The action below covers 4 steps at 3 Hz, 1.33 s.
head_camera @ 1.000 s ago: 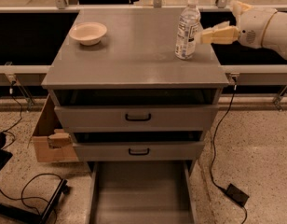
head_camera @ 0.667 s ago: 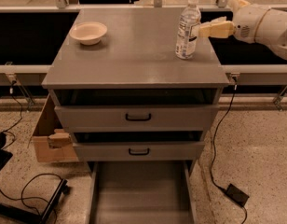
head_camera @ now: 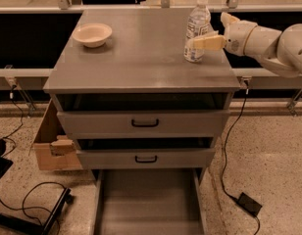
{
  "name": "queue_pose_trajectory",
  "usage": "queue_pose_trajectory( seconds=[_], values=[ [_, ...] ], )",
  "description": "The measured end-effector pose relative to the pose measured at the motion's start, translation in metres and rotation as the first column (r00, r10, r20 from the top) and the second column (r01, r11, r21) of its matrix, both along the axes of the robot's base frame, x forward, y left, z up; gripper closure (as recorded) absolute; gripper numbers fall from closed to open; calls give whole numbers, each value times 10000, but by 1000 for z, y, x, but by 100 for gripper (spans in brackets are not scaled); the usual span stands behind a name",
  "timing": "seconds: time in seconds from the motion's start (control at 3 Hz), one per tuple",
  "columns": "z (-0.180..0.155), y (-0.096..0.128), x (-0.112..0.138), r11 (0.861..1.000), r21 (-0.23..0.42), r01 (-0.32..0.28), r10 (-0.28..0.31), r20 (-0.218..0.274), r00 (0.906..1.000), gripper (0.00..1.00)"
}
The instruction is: Place blue plastic bottle into bottom drawer
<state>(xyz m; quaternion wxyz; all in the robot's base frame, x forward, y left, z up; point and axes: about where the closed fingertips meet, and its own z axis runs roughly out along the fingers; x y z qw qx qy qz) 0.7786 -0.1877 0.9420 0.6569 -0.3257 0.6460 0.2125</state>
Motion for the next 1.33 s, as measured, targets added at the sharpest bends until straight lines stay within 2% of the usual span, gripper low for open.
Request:
queue_pose_trajectory(
  seconds=[0.33, 1.0, 1.33],
  values=[
    [-18, 11, 13, 9995, 289, -133, 137, -150, 9998, 16],
    [-34, 26, 39, 9974, 310, -652, 671, -650, 9956, 62],
    [-27, 20, 28, 9948, -418, -928, 883, -996, 9911, 85]
  ],
)
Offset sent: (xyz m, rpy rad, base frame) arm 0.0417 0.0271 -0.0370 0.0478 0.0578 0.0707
